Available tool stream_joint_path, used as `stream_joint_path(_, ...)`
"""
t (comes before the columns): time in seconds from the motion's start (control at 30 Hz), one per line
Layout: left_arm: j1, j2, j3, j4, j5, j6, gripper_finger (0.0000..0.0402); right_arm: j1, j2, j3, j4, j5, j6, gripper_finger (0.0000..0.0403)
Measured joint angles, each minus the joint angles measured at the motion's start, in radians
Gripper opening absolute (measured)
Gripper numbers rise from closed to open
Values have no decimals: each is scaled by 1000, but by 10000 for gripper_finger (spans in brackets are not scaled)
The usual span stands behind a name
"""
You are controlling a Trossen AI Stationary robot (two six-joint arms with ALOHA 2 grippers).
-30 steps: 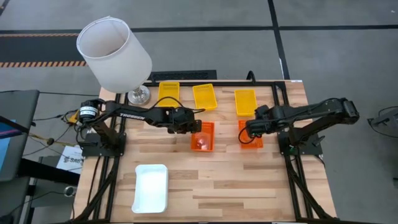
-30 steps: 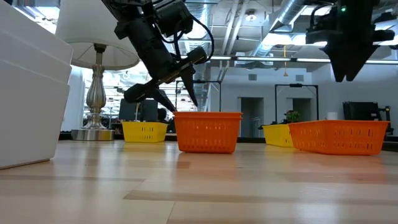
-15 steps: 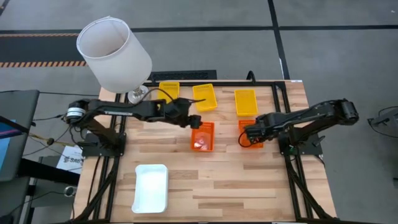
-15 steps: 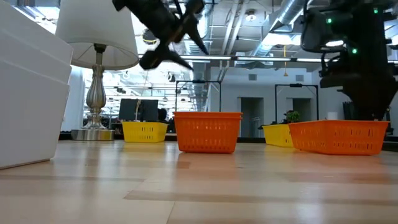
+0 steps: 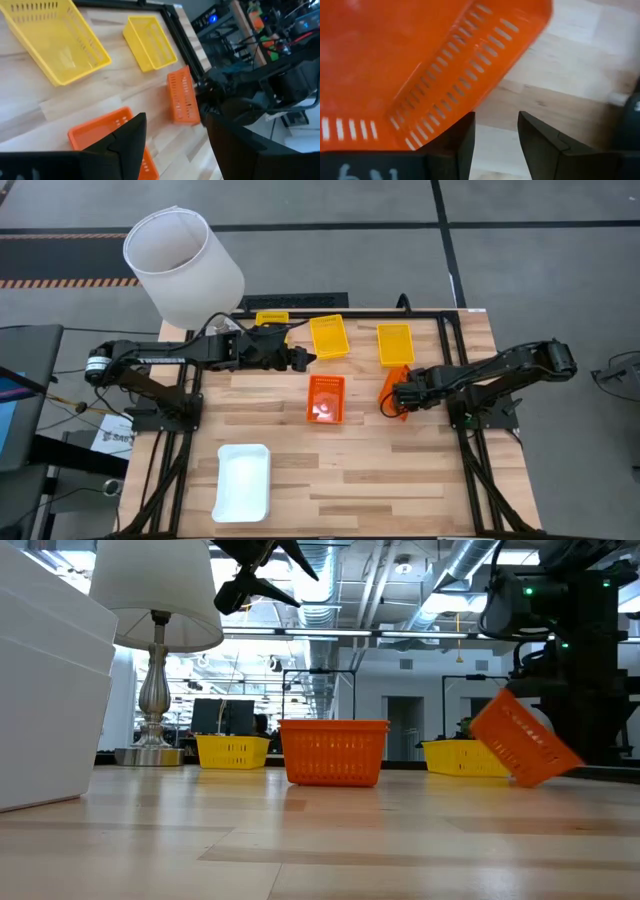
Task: Stack baskets by color
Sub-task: Stack the orange bin on the stacked orange bin
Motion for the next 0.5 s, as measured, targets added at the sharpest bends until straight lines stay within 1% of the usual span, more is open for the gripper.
stream_joint_path(0.17, 0, -5, 0, -1, -14, 4, 195, 0, -10, 1, 72, 10, -9, 160)
stream_joint_path(0.3, 0, -5, 0, -1, -15, 5, 195, 0, -40, 2, 85, 12, -8, 158)
stream_joint_path(0.5, 0, -4, 0, -3, -48, 19, 195, -7, -119, 6, 90, 84, -7, 160)
